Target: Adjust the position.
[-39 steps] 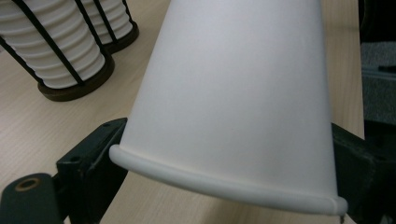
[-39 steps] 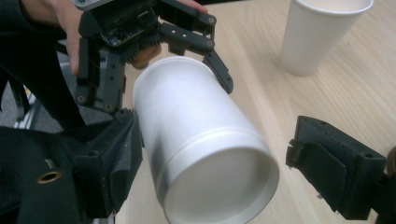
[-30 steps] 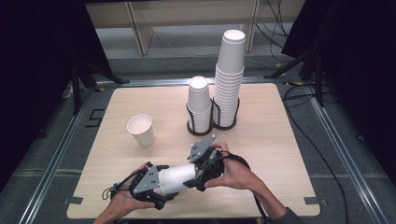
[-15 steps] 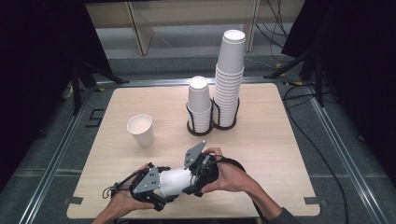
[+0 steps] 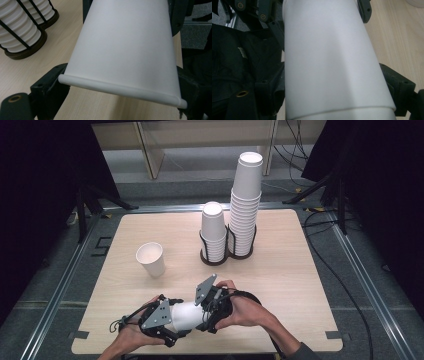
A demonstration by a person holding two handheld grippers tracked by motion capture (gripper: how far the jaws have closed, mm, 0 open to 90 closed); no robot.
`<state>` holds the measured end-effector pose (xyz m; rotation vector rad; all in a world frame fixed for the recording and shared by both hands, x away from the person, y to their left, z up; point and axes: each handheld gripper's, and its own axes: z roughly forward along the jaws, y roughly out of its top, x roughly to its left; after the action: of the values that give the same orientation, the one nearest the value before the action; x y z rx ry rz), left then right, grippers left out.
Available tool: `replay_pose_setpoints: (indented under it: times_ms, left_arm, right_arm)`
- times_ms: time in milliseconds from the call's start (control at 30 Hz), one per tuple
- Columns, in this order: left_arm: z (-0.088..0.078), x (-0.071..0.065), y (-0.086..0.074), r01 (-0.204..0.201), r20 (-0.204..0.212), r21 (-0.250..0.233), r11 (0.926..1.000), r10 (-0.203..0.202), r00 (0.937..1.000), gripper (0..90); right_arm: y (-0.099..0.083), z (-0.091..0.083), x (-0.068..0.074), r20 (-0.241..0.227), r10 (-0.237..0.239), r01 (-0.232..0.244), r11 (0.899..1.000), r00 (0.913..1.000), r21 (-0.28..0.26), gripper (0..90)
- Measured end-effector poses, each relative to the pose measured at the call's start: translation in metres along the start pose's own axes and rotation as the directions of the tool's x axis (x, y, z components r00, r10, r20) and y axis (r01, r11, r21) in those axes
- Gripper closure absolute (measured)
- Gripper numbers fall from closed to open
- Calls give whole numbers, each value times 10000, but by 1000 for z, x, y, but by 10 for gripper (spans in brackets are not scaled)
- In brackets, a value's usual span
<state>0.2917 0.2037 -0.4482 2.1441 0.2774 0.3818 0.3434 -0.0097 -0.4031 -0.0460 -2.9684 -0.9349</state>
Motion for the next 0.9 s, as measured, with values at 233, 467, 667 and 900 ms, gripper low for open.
replay_pose_setpoints:
  times_ms: [233, 467, 667, 900]
  left_arm:
    - [-1, 2, -2, 15, 115, -200, 9998, -12, 9999, 96]
    - [-7, 13, -8, 1556, 854, -1919, 9690, -1414, 9863, 64]
    - [-23, 27, -14, 2509, 1036, -3130, 9160, -2297, 9677, 141]
    - [-28, 30, -15, 2816, 787, -3664, 8868, -2721, 9591, 143]
  right_arm:
    - [0, -3, 2, 112, -473, 472, 9988, 9988, 84, 221]
    - [-2, -11, 0, -1, -409, 409, 9983, 9992, -408, 222]
    - [-11, -28, -8, 254, 326, -303, 9956, 9991, -884, 222]
    - [-21, -47, -21, 667, 900, -766, 9805, 9937, -1808, 221]
